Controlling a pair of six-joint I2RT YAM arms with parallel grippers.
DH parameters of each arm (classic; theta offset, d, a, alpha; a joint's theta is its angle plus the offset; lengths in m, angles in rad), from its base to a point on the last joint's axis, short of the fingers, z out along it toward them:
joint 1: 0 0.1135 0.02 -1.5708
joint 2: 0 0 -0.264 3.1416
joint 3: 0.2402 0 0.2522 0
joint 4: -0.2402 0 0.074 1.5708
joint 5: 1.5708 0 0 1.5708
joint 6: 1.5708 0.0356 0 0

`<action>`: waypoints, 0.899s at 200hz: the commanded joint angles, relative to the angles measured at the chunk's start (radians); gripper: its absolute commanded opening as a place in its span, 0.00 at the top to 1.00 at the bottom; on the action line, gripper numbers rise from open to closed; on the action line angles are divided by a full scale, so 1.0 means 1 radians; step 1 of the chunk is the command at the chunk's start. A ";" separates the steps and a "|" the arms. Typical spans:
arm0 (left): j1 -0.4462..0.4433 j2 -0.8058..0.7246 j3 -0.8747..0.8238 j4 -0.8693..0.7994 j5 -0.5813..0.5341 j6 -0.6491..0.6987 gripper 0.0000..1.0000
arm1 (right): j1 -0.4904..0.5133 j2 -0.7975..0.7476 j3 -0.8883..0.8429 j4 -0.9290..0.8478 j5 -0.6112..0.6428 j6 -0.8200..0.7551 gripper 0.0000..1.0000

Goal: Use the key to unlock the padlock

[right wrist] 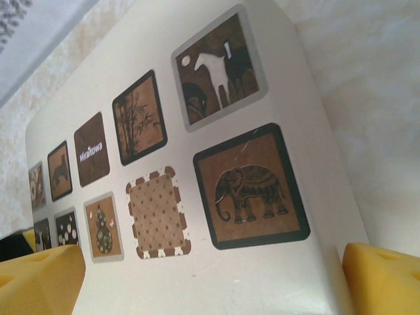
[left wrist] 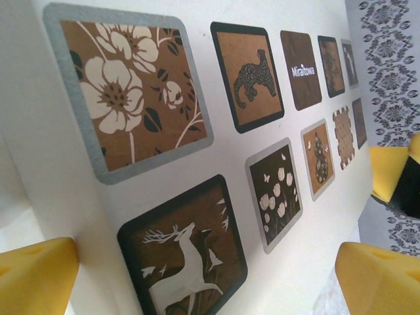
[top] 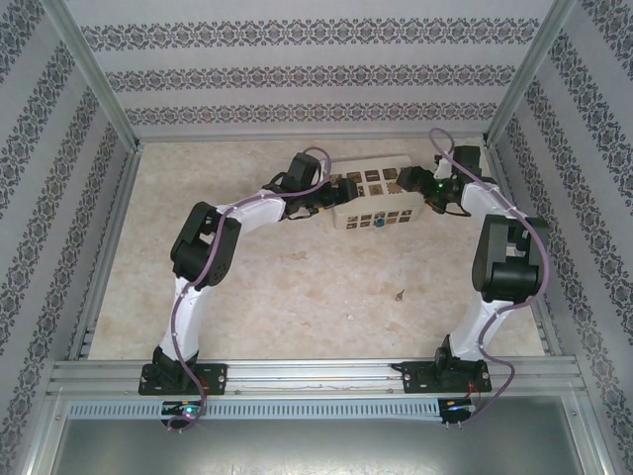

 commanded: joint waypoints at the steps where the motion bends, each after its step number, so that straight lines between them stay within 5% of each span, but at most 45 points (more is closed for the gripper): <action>1: -0.017 -0.081 -0.031 -0.008 0.054 0.021 0.00 | 0.078 -0.065 -0.055 0.020 -0.126 -0.010 0.02; 180: 0.069 -0.447 -0.432 -0.065 -0.069 0.080 0.00 | 0.513 -0.324 -0.428 0.271 0.044 0.191 0.02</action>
